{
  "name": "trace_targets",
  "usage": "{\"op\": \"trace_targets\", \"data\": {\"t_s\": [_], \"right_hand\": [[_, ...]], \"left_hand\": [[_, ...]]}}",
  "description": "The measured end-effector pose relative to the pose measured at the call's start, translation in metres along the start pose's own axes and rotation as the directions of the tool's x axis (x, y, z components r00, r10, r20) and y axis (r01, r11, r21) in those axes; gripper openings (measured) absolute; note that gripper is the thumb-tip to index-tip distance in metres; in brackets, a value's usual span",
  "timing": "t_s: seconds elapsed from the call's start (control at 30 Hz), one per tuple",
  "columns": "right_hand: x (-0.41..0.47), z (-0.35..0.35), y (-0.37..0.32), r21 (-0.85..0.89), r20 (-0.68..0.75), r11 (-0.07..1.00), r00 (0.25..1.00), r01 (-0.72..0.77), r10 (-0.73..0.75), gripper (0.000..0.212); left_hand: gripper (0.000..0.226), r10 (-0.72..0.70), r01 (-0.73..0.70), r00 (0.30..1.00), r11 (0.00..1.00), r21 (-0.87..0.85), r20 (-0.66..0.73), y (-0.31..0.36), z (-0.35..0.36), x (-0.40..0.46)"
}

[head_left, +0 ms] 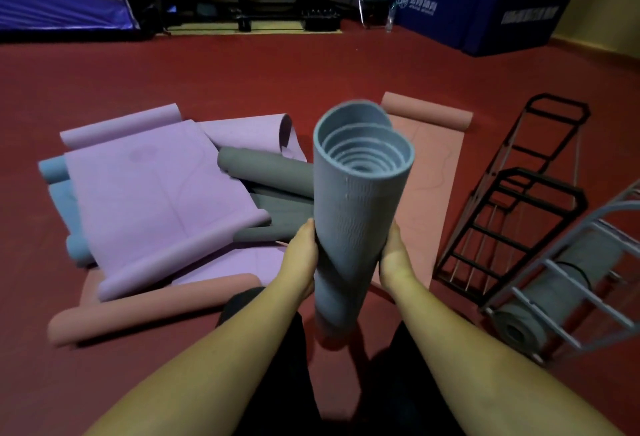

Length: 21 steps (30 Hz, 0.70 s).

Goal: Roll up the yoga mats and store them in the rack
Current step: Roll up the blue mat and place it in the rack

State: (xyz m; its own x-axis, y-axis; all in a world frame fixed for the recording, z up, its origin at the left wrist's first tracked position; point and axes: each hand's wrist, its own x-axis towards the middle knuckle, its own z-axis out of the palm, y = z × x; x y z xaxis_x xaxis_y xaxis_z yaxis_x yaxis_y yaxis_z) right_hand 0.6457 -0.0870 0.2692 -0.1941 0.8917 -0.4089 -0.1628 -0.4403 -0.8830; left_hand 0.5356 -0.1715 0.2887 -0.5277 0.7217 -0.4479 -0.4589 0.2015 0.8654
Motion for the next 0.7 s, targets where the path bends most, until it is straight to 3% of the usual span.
{"op": "trace_targets", "data": {"t_s": [0.07, 0.17, 0.23, 0.3, 0.43, 0.57, 0.7], "right_hand": [[0.003, -0.009, -0.003, -0.027, 0.039, 0.999, 0.999, 0.02, -0.019, 0.03], [-0.004, -0.012, -0.019, 0.006, 0.169, 0.998, 0.984, 0.057, -0.057, 0.041], [-0.009, -0.012, -0.026, 0.003, 0.186, 0.999, 0.982, 0.045, -0.045, 0.049], [-0.014, -0.014, -0.026, 0.033, 0.219, 0.998, 0.974, 0.053, -0.059, 0.054], [-0.025, -0.008, -0.025, 0.035, 0.228, 0.99, 0.964, 0.134, -0.138, 0.051], [-0.025, -0.004, -0.034, 0.052, 0.251, 0.98, 0.947, 0.194, -0.201, 0.025], [-0.027, -0.003, -0.058, 0.117, 0.275, 0.968, 0.929, 0.223, -0.247, 0.038]], "left_hand": [[0.042, 0.029, -0.028, 0.997, 0.999, -0.022, 0.064, 0.004, 0.001, 0.002], [0.064, 0.143, -0.131, 0.981, 0.987, -0.095, 0.131, 0.012, 0.005, 0.002], [0.084, 0.145, -0.122, 0.979, 0.979, -0.16, 0.141, 0.009, 0.007, 0.002], [0.09, 0.128, -0.094, 0.978, 0.975, -0.199, 0.166, -0.004, 0.006, 0.01], [0.069, 0.19, -0.169, 0.975, 0.972, -0.166, 0.119, -0.001, 0.005, 0.008], [0.065, 0.272, -0.247, 0.945, 0.958, -0.147, 0.184, 0.018, 0.011, -0.007], [0.056, 0.383, -0.366, 0.91, 0.922, -0.124, 0.158, 0.042, 0.014, -0.012]]}}
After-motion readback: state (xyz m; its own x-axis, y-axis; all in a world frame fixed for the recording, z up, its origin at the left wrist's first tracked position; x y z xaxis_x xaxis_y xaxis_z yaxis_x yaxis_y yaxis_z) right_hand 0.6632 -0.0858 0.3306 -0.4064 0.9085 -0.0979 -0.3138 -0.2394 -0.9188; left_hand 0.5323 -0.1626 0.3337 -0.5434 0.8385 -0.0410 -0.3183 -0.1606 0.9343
